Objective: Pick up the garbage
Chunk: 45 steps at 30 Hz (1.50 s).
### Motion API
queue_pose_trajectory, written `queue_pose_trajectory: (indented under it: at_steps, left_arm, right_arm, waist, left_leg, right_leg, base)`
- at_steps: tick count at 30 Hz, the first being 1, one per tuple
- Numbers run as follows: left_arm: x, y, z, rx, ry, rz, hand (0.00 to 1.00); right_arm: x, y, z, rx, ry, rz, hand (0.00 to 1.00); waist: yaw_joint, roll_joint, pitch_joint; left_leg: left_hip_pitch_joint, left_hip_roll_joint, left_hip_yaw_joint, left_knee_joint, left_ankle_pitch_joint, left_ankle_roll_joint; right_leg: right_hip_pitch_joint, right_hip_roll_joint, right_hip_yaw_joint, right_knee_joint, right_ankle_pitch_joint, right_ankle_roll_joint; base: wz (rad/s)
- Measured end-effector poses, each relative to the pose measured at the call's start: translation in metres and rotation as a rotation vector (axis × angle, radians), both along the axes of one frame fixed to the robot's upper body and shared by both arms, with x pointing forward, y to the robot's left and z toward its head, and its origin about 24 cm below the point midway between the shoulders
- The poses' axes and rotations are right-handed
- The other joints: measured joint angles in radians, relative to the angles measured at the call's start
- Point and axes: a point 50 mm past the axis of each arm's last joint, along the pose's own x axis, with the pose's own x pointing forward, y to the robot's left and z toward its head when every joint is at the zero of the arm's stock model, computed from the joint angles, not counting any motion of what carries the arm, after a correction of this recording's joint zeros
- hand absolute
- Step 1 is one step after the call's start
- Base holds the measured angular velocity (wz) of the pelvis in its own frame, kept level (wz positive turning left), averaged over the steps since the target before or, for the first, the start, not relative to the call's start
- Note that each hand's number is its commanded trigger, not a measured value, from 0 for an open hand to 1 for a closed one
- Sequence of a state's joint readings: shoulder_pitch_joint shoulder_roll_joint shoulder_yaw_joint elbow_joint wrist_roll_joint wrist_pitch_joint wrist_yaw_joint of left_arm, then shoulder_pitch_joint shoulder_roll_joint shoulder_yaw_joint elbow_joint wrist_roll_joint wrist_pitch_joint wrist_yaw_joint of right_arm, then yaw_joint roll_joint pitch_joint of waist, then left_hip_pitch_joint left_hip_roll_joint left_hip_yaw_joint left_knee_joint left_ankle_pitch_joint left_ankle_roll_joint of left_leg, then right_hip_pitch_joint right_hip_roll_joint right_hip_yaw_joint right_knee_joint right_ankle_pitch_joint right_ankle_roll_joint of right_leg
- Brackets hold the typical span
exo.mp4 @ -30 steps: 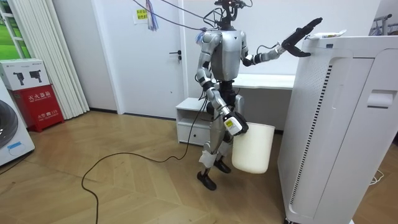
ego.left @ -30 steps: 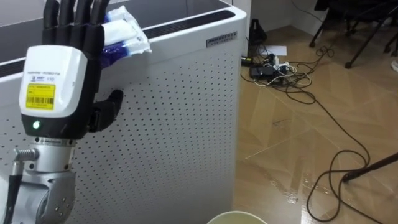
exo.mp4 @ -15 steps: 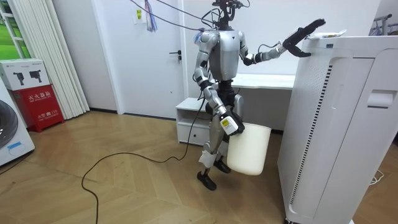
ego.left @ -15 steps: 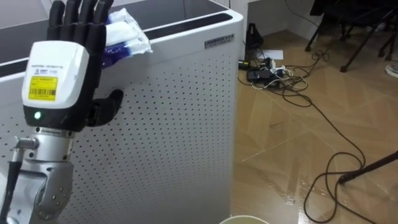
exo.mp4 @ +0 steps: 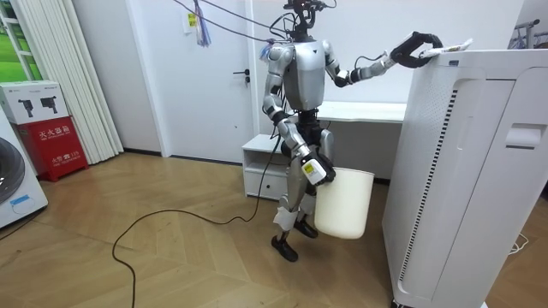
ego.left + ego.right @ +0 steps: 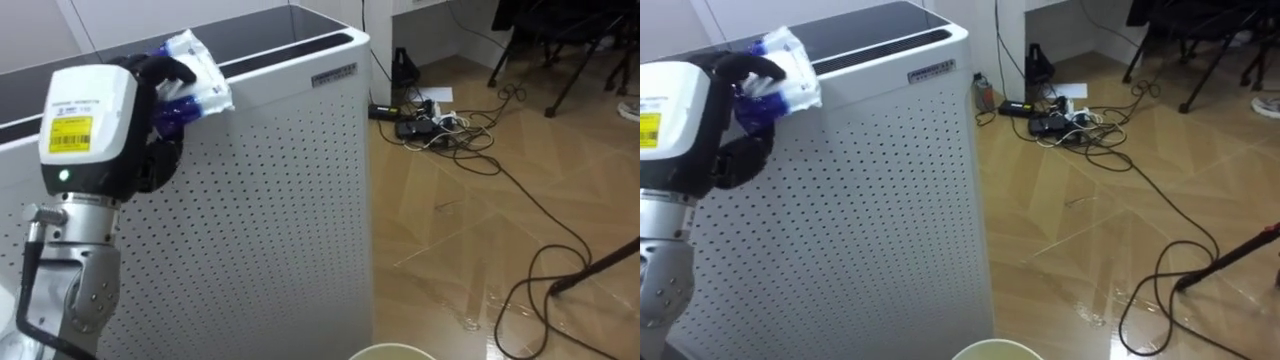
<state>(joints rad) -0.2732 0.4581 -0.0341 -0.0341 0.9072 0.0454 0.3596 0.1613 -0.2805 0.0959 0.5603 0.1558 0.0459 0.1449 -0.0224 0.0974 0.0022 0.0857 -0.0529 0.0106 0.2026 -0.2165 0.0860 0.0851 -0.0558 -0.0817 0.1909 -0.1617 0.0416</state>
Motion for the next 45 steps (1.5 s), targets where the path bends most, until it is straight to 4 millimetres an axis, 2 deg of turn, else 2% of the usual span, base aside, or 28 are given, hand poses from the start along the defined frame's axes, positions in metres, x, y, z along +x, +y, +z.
queue_pose_trajectory:
  at_steps: [7,12,17,19,20,22,24,26,31,34,41,45]
  left_arm:
    - [0.000,0.009,0.002,-0.013,-0.009,0.044,1.00]
    - [-0.002,0.008,0.005,-0.018,-0.044,0.041,1.00]
    - [-0.006,0.005,0.011,-0.138,-0.079,-0.021,1.00]
    - [-0.007,0.003,0.015,-0.170,-0.097,-0.043,1.00]
    - [-0.008,0.001,0.016,-0.181,-0.104,-0.056,1.00]
    - [-0.013,-0.008,0.026,-0.254,-0.125,-0.136,1.00]
    - [-0.017,-0.020,0.031,-0.314,-0.132,-0.213,1.00]
    - [-0.021,-0.040,0.029,-0.386,-0.122,-0.332,1.00]
    - [-0.029,-0.065,0.017,-0.532,0.013,-0.567,1.00]
    - [-0.030,-0.070,0.012,-0.593,0.116,-0.654,1.00]
    - [-0.036,-0.078,0.018,-0.573,0.185,-0.785,1.00]
    - [-0.037,-0.080,0.013,-0.556,0.234,-0.801,1.00]
  right_arm:
    - [0.002,-0.001,0.002,-0.011,-0.001,-0.007,1.00]
    - [0.002,-0.001,0.002,-0.020,0.004,-0.016,1.00]
    - [0.005,-0.001,0.003,-0.023,-0.006,-0.027,1.00]
    - [0.008,0.003,0.004,-0.016,-0.016,-0.027,1.00]
    - [0.010,0.004,0.004,-0.015,-0.019,-0.022,1.00]
    - [0.013,0.006,0.006,-0.010,-0.039,-0.010,1.00]
    - [0.014,0.009,0.007,-0.009,-0.051,0.003,1.00]
    - [0.016,0.015,0.006,-0.010,-0.057,0.028,1.00]
    - [0.027,0.029,0.010,0.016,-0.084,0.077,1.00]
    - [0.032,0.035,0.015,0.024,-0.121,0.099,1.00]
    - [0.041,0.037,0.024,0.028,-0.175,0.107,1.00]
    - [0.046,0.039,0.031,0.027,-0.208,0.120,1.00]
  waist:
    - [-0.003,0.005,0.0054]
    - [0.001,0.005,0.0060]
    - [0.008,-0.007,0.0068]
    - [0.011,-0.010,0.0040]
    - [0.010,-0.014,0.0057]
    - [0.015,-0.030,0.0056]
    - [0.023,-0.036,0.0068]
    - [0.029,-0.037,0.0062]
    - [0.028,-0.034,0.0042]
    - [0.027,-0.035,0.0044]
    - [0.034,-0.038,0.0040]
    - [0.035,-0.039,0.0040]
  left_leg:
    - [0.012,0.008,0.015,-0.018,0.005,-0.008]
    - [0.011,0.007,0.016,-0.030,0.011,-0.012]
    - [0.003,0.007,0.015,-0.025,0.013,-0.011]
    - [-0.005,0.007,0.015,-0.021,0.013,-0.011]
    - [-0.006,0.007,0.014,-0.021,0.013,-0.011]
    - [-0.021,0.007,0.011,-0.013,0.013,-0.011]
    - [-0.022,0.006,0.013,-0.014,0.013,-0.011]
    - [-0.022,0.006,0.015,-0.014,0.013,-0.011]
    - [-0.022,0.008,0.016,-0.014,0.013,-0.011]
    - [-0.027,0.010,0.016,-0.013,0.013,-0.011]
    - [-0.035,0.008,0.016,0.000,0.013,-0.011]
    - [-0.045,0.009,0.020,0.004,0.014,-0.010]
  right_leg:
    - [-0.002,0.009,0.013,0.000,0.004,-0.006]
    - [-0.008,0.008,0.012,-0.002,0.004,-0.006]
    - [-0.018,0.008,0.014,-0.003,0.004,-0.006]
    - [-0.022,0.008,0.010,-0.004,0.004,-0.006]
    - [-0.024,0.007,0.007,-0.004,0.004,-0.006]
    - [-0.036,0.005,0.001,-0.004,0.004,-0.006]
    - [-0.036,0.004,-0.001,-0.006,0.004,-0.006]
    - [-0.035,0.003,-0.004,-0.006,0.004,-0.006]
    - [-0.034,0.003,-0.011,-0.007,0.004,-0.006]
    - [-0.035,0.003,-0.020,-0.007,0.004,-0.006]
    - [-0.036,0.001,-0.027,-0.002,0.004,-0.006]
    - [-0.054,0.000,-0.028,0.014,0.004,-0.006]
  base:
    - [-0.05]
    - [0.00]
    - [0.00]
    - [0.00]
    - [0.06]
    - [0.10]
    - [0.03]
    - [0.04]
    - [0.01]
    - [0.07]
    - [0.03]
    - [-0.04]
